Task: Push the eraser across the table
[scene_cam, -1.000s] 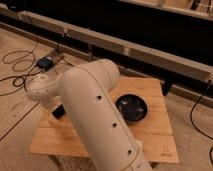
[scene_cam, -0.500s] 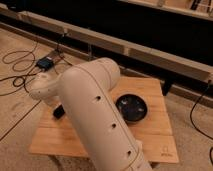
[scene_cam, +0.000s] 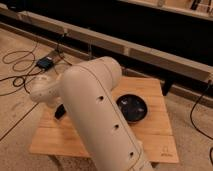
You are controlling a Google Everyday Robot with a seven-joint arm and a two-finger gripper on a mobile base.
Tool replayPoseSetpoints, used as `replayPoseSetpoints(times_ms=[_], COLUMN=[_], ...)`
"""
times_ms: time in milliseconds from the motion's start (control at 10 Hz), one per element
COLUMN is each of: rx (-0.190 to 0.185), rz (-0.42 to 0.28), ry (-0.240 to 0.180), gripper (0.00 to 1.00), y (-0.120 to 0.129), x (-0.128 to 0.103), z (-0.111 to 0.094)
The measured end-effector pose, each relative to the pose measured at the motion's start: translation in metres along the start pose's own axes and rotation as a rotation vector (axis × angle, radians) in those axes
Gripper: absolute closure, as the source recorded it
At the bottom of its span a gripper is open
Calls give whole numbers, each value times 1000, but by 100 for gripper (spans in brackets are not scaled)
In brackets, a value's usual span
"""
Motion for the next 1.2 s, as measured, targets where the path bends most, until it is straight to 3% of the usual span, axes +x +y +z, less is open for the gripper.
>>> replayPoseSetpoints(times_ms=[300, 800, 1200], rx=[-5, 41, 88], rz=[5, -17, 12], ry=[8, 19, 23], gripper=[20, 20, 20], y=[0, -7, -30], x=[5, 8, 5], z=[-2, 15, 26])
